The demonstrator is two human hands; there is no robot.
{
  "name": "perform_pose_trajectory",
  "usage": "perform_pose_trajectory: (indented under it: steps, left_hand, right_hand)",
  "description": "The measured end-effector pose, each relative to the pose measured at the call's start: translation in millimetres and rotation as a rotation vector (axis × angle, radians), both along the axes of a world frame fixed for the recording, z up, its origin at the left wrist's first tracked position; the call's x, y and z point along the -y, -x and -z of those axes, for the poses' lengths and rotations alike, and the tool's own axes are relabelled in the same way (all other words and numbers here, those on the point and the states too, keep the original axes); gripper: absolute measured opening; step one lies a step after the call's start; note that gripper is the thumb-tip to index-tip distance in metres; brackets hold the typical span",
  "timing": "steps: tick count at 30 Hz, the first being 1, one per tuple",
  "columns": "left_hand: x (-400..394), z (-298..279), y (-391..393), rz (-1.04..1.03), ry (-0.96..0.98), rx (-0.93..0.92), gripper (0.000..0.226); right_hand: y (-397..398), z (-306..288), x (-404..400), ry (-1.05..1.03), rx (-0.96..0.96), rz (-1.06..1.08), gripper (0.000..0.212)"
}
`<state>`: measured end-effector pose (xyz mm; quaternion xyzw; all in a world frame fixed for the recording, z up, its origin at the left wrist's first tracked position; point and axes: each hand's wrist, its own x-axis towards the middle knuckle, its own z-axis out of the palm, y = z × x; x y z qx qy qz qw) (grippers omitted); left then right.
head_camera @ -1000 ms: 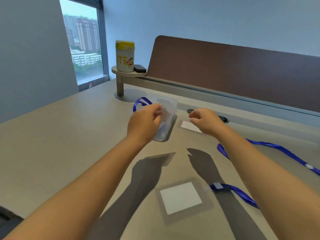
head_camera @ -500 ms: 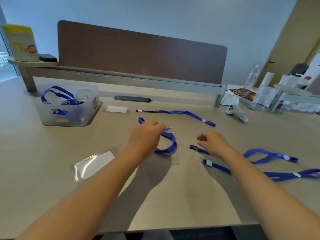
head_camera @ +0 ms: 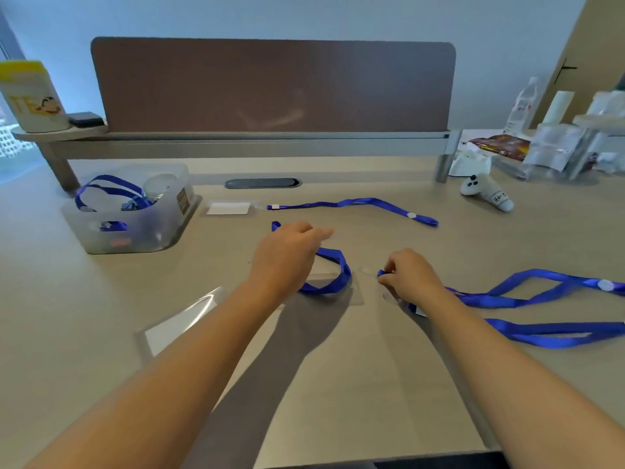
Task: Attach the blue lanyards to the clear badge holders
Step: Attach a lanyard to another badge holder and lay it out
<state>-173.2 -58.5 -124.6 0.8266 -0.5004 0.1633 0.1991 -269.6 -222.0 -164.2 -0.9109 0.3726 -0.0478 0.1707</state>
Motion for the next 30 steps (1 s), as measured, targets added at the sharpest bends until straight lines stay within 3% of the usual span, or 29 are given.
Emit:
perform_pose_trajectory:
  steps: [8, 13, 15, 20, 26, 30]
  left_hand:
    - [9.0, -12.0, -5.5, -0.077, 0.148, -0.102, 0.028]
    - [14.6, -28.2, -3.2, -0.114, 0.427, -0.449, 0.005]
    - [14.0, -34.1, -1.5, -0.126, 0.532, -0.614, 0.004]
    - [9.1, -39.4, 3.3, -0.08, 0.611, -0.949, 0.029]
    - [-1.0, -40.1, 1.9, -0.039, 0.585, -1.08, 0.031]
    - [-6.2, -40.6, 2.2, -0.053, 0.623, -1.008, 0.033]
  right_hand:
    - [-7.2, -31.3, 3.7, -0.029, 0.454, -0.003, 0.006]
    - [-14.0, -68.4, -13.2, -0.028, 0.643, -0.093, 0.025]
    - [-18.4, -76.2, -20.7, -0.041, 0.656, -0.127, 0.024]
    - [-28.5, -82.9, -39.7, -0.073, 0.582, -0.212, 0.026]
    - [-34.8, -89.5, -60.9, -0.081, 0.552, -0.278, 0.032]
    - [-38.0, -93.5, -68.3, -0.083, 0.509, -0.26, 0.037]
